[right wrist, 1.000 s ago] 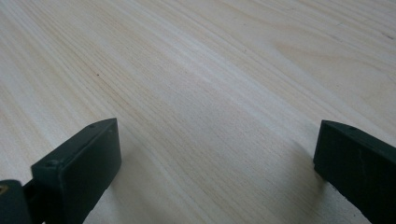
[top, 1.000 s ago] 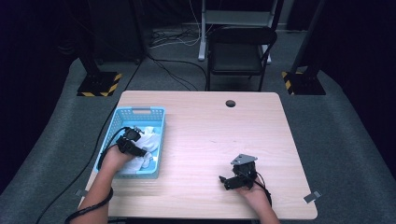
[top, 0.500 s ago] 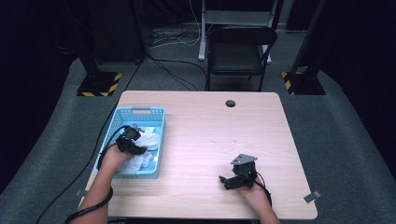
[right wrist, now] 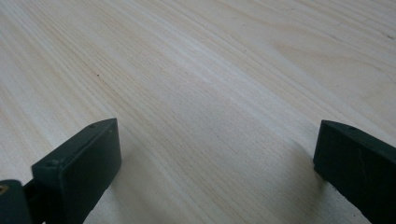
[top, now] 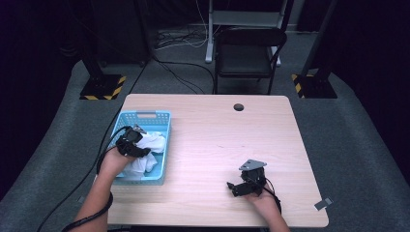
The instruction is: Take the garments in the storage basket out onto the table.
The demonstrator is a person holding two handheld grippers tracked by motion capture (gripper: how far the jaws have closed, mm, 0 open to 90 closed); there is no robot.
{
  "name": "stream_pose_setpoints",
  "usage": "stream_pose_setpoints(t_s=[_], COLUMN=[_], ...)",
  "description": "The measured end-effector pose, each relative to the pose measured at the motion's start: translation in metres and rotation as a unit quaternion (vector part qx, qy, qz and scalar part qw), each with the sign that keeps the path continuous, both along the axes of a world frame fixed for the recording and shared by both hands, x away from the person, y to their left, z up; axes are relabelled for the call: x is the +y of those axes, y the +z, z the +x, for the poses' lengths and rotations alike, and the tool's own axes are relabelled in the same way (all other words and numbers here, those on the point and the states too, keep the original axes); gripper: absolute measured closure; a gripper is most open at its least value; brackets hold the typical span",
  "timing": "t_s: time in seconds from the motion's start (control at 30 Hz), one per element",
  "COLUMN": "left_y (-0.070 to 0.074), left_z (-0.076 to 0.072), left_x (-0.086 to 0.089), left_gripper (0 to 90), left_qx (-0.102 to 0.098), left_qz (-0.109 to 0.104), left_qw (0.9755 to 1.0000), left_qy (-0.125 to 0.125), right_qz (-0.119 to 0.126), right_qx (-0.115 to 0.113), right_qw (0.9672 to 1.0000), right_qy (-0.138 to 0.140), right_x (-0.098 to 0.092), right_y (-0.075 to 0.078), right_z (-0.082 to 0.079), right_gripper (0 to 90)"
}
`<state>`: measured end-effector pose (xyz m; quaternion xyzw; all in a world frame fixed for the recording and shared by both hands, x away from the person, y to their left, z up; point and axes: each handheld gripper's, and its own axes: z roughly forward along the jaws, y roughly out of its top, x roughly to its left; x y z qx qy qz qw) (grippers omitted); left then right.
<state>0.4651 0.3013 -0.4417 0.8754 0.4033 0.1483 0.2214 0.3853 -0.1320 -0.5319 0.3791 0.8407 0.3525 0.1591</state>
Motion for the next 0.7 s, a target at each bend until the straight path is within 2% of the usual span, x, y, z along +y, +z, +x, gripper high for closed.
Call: stream_pose_setpoints(t_s=[0.37, 0.57, 0.7], left_y=[0.022, 0.035, 0.040], left_z=[-0.009, -0.016, -0.019], left_x=[0.004, 0.003, 0.002], left_gripper=[57.6, 57.6, 57.6], left_qx=[-0.029, -0.047, -0.052], left_qz=[-0.004, -0.005, -0.007], left_qw=[0.9996, 0.9989, 0.9986], left_qy=[0.003, -0.001, -0.007], right_qz=[0.001, 0.000, -0.001], right_qx=[0.000, 0.000, -0.001], right_qw=[1.0000, 1.0000, 1.0000], right_qy=[0.000, 0.000, 0.000], right_x=[0.000, 0.000, 0.000], right_y=[0.000, 0.000, 0.000], right_z=[0.000, 0.000, 0.000], right_gripper=[0.2, 0.2, 0.2])
